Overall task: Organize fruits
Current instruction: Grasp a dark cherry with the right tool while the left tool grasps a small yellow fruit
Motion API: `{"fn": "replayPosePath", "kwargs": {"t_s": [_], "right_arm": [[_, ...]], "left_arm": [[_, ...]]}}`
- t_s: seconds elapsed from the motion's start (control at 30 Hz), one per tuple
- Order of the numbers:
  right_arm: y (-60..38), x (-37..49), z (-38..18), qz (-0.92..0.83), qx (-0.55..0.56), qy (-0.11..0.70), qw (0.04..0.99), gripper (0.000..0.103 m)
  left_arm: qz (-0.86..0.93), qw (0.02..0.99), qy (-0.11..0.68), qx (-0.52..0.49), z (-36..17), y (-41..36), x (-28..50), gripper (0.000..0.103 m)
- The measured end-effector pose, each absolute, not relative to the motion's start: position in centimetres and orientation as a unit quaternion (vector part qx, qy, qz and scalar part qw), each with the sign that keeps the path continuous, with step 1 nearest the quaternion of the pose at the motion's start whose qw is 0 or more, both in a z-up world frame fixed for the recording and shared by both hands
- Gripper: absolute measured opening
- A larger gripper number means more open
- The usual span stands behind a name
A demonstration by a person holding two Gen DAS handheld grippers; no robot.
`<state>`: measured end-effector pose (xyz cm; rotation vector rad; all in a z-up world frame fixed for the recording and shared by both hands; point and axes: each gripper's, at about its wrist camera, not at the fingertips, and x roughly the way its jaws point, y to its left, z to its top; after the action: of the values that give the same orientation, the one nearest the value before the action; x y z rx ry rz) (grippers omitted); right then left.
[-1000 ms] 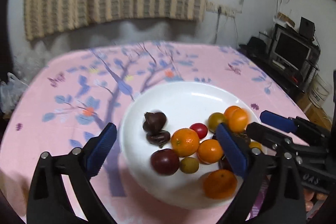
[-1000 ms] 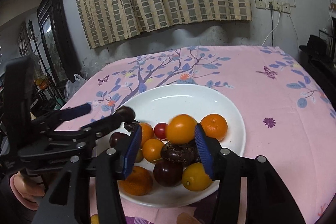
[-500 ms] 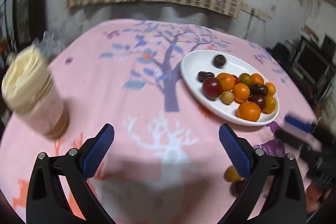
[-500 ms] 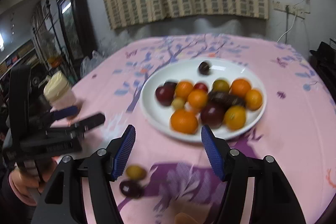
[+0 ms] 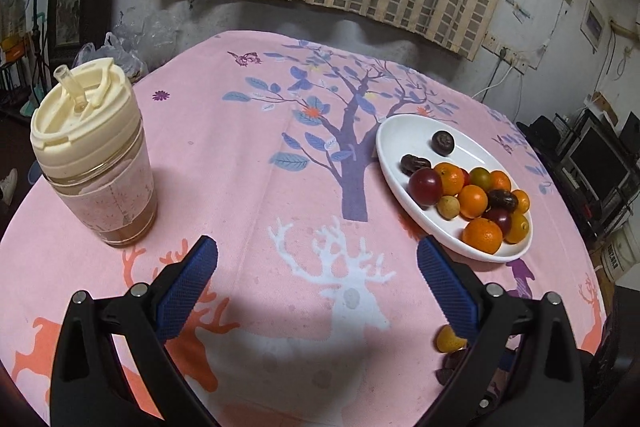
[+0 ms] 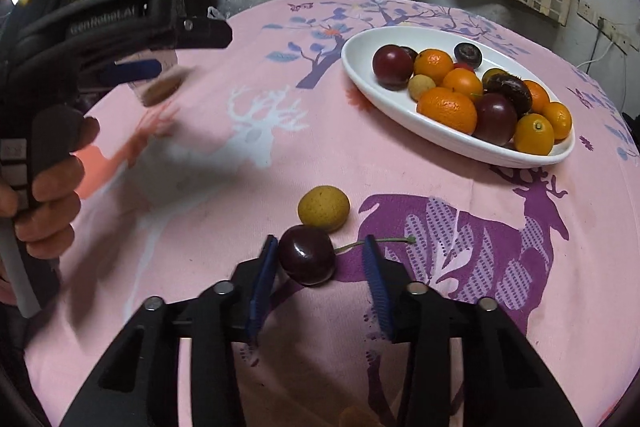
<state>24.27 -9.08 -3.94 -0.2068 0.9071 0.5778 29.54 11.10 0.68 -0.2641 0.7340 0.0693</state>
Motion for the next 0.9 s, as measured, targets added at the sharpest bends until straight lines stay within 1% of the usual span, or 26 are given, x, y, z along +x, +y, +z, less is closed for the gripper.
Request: {"fn": "replayPosePath", "kwargs": {"t_s": [0.1, 0.27, 0.37, 0.4, 0.47, 0.5, 0.57, 0.73, 0.8, 0.87, 0.9], "right_arm": [[-9.4, 24.2, -3.3, 0.269, -0.098, 0.428, 0.857, 0.029], [-13.0, 24.6, -0.4, 0.256, -0.03, 0.404, 0.878, 0.029], [-16.0, 25.0, 0.9, 0.226, 0.015, 0.387, 0.894, 0.029], [-16.7, 25.1, 1.0, 0.219, 0.024, 0.385, 0.896, 0.029], [-17.9, 25.3, 1.3, 0.204, 0.041, 0.383, 0.9, 0.029], [-18.2, 25.4, 1.2, 0.202, 0.045, 0.383, 0.901, 0.029], [-18.4, 25.6, 1.2, 0.2, 0.05, 0.383, 0.901, 0.029], [-18.2, 25.4, 1.2, 0.207, 0.046, 0.381, 0.9, 0.029], [-18.0, 25.4, 1.2, 0.208, 0.044, 0.382, 0.899, 0.029], [-17.9, 25.2, 1.2, 0.208, 0.043, 0.382, 0.899, 0.029], [-17.9, 25.1, 1.2, 0.208, 0.042, 0.382, 0.899, 0.029]], "left_arm": [[0.027, 0.923, 0.363, -0.122, 0.5, 10.6, 29.7, 0.098], [-0.026, 0.92, 0.377, -0.103, -0.1, 8.6, 29.9, 0.098], [-0.081, 0.917, 0.386, -0.062, -0.7, 5.8, 29.6, 0.097], [-0.098, 0.916, 0.387, -0.044, -0.9, 4.8, 29.3, 0.095], [-0.139, 0.906, 0.399, -0.008, -1.5, 2.8, 29.1, 0.071], [-0.153, 0.901, 0.407, 0.003, -2.0, 2.1, 29.0, 0.065], [-0.167, 0.892, 0.419, 0.018, -2.9, 1.0, 29.0, 0.061], [-0.177, 0.887, 0.423, 0.048, -4.1, -0.7, 28.6, 0.059], [-0.181, 0.885, 0.425, 0.056, -4.5, -1.1, 28.6, 0.052], [-0.183, 0.882, 0.43, 0.064, -4.9, -1.5, 28.7, 0.043], [-0.18, 0.881, 0.432, 0.067, -5.0, -1.6, 28.7, 0.042]]}}
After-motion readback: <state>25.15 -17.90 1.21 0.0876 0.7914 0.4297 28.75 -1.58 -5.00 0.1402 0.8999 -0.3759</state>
